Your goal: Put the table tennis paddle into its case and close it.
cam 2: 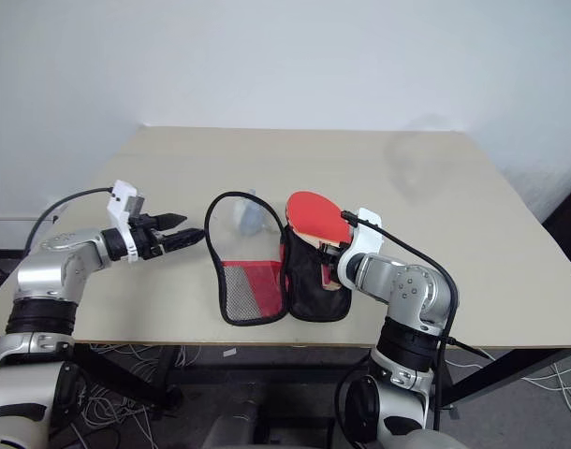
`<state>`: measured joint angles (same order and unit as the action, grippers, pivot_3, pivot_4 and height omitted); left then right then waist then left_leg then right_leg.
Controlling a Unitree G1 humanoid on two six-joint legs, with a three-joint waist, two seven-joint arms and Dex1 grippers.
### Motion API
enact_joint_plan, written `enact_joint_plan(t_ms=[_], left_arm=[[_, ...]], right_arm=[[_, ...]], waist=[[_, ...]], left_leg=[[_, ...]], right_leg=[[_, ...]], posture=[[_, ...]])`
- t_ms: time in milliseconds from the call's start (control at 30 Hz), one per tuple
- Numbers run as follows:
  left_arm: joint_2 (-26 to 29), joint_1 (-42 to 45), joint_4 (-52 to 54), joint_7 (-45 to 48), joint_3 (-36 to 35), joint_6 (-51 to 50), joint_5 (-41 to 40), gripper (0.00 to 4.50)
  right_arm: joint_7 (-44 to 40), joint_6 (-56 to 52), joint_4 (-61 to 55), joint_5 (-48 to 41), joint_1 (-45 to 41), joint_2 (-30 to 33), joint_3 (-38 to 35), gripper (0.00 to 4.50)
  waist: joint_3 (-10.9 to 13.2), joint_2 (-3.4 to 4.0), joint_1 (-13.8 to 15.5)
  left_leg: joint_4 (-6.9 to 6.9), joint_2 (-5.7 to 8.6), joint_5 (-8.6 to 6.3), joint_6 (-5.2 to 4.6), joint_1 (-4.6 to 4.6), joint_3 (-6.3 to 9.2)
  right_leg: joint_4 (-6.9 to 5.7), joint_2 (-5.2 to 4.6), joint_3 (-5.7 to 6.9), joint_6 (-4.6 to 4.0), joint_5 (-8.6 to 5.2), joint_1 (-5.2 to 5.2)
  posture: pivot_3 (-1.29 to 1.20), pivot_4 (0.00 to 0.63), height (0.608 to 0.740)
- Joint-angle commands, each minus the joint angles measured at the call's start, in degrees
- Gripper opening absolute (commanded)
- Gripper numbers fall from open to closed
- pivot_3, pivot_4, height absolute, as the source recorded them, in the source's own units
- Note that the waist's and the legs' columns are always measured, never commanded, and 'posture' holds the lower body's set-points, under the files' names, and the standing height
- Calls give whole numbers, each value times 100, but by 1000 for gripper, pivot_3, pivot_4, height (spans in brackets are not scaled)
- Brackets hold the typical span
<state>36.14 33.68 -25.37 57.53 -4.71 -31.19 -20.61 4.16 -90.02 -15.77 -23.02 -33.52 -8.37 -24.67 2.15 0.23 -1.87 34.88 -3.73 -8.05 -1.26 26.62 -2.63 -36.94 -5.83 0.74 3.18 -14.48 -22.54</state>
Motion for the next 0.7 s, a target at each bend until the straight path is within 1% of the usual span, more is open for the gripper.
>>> enact_joint_plan(t_ms=[33, 267, 333, 433, 500, 567, 700], left_arm=[[17, 40, 173, -15, 42, 130, 85, 4500], [76, 30, 352, -1, 38, -67, 23, 4500], [111, 2, 443, 10, 3, -150, -19, 4500], [153, -9, 577, 31, -138, -360, -184, 4500], [213, 166, 722, 30, -423, -810, -556, 4500], [269, 254, 842, 29, -573, -1095, -755, 4500], [514, 191, 847, 84, -478, -1132, -653, 4500]], right_arm=[[167, -49, -321, 114, -267, -330, -111, 1208], [150, -248, -360, 108, -233, -343, -283, 1208], [173, -248, -304, 111, -314, -439, -321, 1208], [187, -248, -389, 3, -410, -627, -211, 1208], [177, -248, -451, -86, -376, -609, -67, 1208], [175, -248, -454, -142, -339, -576, -28, 1208], [167, -248, -279, -215, -220, -380, 196, 1208]], waist=[[0, 0, -6], [0, 1, -9], [0, 1, -8], [0, 1, -13], [1, 1, -20], [1, 1, -35], [1, 3, -61]], left_leg=[[-3, 0, 1, 1, 0, 0], [-20, -1, 9, 14, -1, 1], [-20, -1, 9, 14, -1, 1], [-19, -1, 9, 14, -1, 0], [-19, -1, 9, 14, -1, 2], [-19, -4, 9, 14, 0, 5], [-19, -3, 9, 14, -2, 3]], right_leg=[[0, 0, 0, -1, 0, -2], [0, 3, 0, -2, 1, -11], [1, 2, 0, -2, 1, -10], [1, 2, 0, -2, 1, -10], [1, 2, 0, -2, 1, -10], [0, 4, 0, -2, 1, -11], [1, 3, 1, -2, 1, -7]], posture=[[0, 0, 740], [0, 0, 740], [0, 0, 740], [0, 0, 740], [0, 0, 740], [0, 0, 740], [0, 0, 740]])
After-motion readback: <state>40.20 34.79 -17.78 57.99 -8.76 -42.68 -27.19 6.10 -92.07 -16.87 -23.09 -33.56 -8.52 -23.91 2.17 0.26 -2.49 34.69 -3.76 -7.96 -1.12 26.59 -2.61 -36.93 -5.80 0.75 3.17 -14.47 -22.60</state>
